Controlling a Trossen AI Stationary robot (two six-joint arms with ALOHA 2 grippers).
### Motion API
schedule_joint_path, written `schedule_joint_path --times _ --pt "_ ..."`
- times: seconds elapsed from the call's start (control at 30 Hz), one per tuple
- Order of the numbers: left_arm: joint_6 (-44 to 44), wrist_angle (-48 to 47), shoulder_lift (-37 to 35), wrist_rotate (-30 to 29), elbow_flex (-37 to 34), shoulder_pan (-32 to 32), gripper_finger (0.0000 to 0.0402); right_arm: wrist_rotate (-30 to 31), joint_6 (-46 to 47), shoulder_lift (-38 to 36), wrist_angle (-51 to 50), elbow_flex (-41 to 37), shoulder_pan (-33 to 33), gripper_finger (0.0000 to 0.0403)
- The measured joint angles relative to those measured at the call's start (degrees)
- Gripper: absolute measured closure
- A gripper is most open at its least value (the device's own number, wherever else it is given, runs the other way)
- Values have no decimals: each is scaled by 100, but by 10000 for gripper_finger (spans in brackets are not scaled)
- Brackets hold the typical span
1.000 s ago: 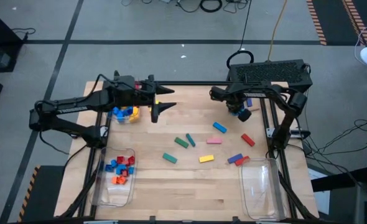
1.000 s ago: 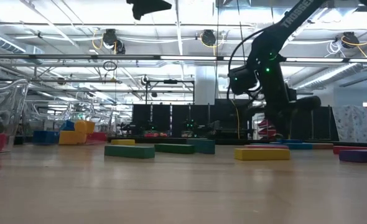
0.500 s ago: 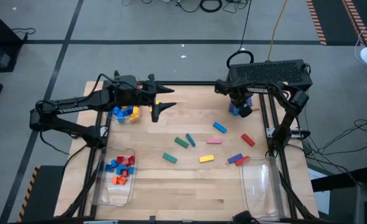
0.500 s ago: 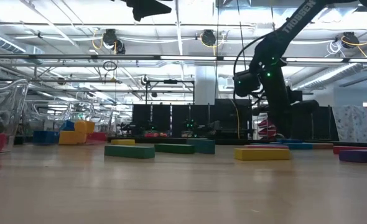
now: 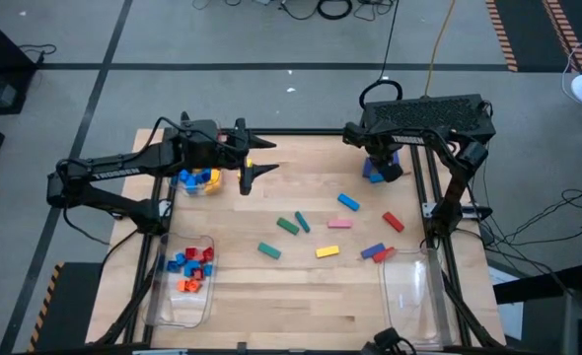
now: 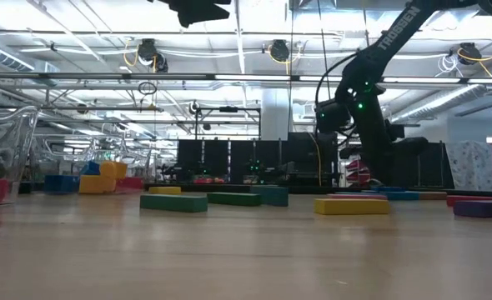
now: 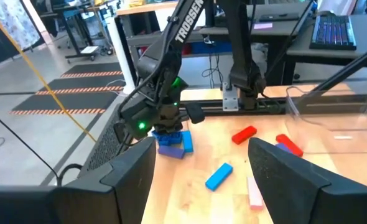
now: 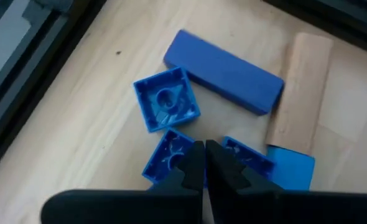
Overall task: Sort blocks by size
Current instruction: Put the blue four stud game piece into the bottom left transparent bin
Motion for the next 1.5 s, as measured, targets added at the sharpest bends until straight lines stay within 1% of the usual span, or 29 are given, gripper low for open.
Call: schedule_joint_path --times 0.2,0.4,0.53,0.6,0.77,0.93,1.0,1.1,1.17,1.23,1.33,1.4,1.5 --pt "141 9 0 0 0 3 143 22 -567 46 77 0 53 403" --pt "132 28 0 0 0 94 143 -315 -1150 -66 240 5 207 403" --pt "90 28 0 0 0 155 143 -264 -1590 -67 4 103 260 403" --pt "89 28 0 0 0 155 143 -200 -1714 -62 -149 103 174 403" --pt "82 26 0 0 0 151 143 -122 -1667 -63 -648 101 -115 403" --pt "-175 19 0 1 0 151 143 157 -2362 -122 -650 101 -416 403" --pt "-216 10 0 2 0 151 143 296 -2671 -223 -647 101 -513 403" --pt "-214 9 0 2 0 151 143 327 -3250 -491 -627 98 -685 403" --pt "-213 9 0 2 0 151 143 201 -3626 -761 -631 98 -766 403" --pt "-192 11 0 2 0 151 143 -150 -3809 -1087 -633 98 -748 403" --pt "-50 24 0 -2 0 151 143 -486 -3755 -1421 -542 105 -401 403" --pt "109 26 0 -102 0 151 143 -589 -3588 -1402 -545 99 -180 403" --pt "276 28 0 -283 0 161 143 -644 -3315 -1209 -654 94 -24 403"
